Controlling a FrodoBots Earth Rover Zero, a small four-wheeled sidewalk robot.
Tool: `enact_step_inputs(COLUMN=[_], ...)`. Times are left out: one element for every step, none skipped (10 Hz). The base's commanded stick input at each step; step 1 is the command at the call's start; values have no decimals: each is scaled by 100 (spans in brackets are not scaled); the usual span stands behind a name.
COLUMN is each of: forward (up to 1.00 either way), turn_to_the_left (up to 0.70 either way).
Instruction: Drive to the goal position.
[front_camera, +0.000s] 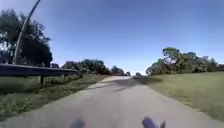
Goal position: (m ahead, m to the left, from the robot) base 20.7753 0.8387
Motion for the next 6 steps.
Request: enact_step_inputs(forward=[85, 85, 85, 85, 85, 85], turn_to_the_left=[0, 0, 0, 0, 0, 0])
